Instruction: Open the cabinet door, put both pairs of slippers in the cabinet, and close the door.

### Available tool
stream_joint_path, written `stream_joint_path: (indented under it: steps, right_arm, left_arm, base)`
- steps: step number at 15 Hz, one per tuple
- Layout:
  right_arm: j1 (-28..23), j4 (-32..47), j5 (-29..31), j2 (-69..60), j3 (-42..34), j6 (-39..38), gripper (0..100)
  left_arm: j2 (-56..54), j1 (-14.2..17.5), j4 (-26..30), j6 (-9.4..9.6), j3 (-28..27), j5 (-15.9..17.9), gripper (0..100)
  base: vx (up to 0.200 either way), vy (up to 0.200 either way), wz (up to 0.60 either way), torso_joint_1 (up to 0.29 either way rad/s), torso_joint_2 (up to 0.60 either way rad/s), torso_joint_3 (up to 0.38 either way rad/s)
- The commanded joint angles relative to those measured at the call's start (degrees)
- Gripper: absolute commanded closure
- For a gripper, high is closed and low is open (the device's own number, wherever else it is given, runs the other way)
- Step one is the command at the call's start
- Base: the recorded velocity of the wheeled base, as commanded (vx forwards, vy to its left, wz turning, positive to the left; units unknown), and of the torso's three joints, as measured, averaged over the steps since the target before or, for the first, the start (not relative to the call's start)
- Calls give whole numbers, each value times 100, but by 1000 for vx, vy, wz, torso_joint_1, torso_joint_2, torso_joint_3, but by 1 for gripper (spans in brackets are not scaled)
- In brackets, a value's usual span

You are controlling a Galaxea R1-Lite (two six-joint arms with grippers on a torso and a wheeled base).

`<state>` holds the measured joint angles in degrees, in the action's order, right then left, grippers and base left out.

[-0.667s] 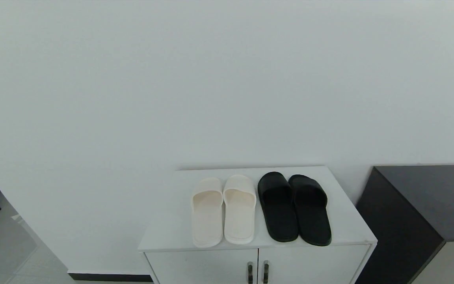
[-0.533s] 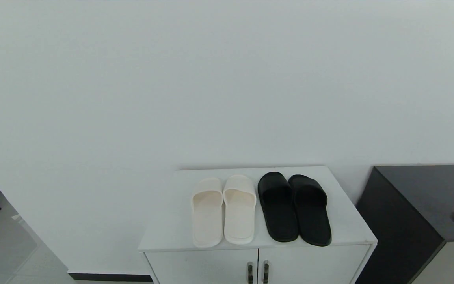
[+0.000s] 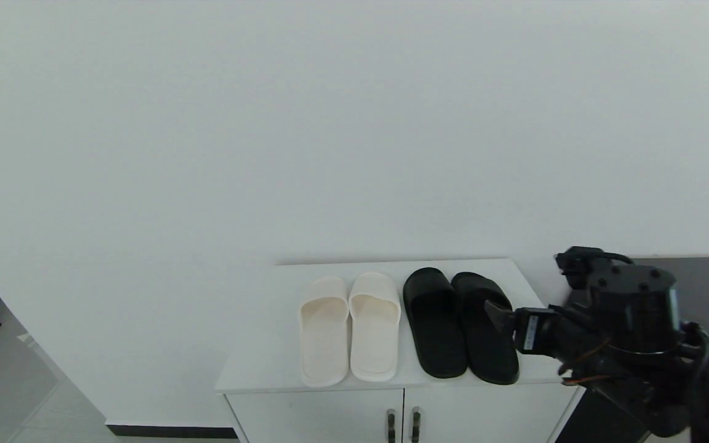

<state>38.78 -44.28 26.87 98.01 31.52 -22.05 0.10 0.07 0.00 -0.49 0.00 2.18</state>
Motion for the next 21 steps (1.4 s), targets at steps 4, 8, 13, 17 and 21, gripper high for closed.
stream_joint_path:
  steps: [4, 8, 13, 17, 21]
  right_arm:
    - [-99, -266, 161, 1642, 1005, 324, 0]
    - [-195, -644, 143, 2082, 1207, 439, 0]
    - [-151, -802, 126, 2442, 1479, 711, 0]
    - [-160, -819, 126, 3048, 2015, 781, 0]
    - [-257, -828, 126, 3453, 2569, 790, 0]
  left_arm:
    - [-1, 1, 0, -4, 0, 10, 100]
    - [-1, 1, 0, -4, 0, 10, 100]
    - [-1, 1, 0, -4, 0, 10, 100]
    - [-1, 1, 0, -4, 0, 10, 100]
    - [-1, 1, 0, -4, 0, 10, 100]
  base:
    - [0, 0, 0, 0, 0, 0]
    - [0, 0, 0, 0, 0, 0]
    - [0, 0, 0, 0, 0, 0]
    - [0, 0, 0, 0, 0, 0]
    - [0, 0, 0, 0, 0, 0]
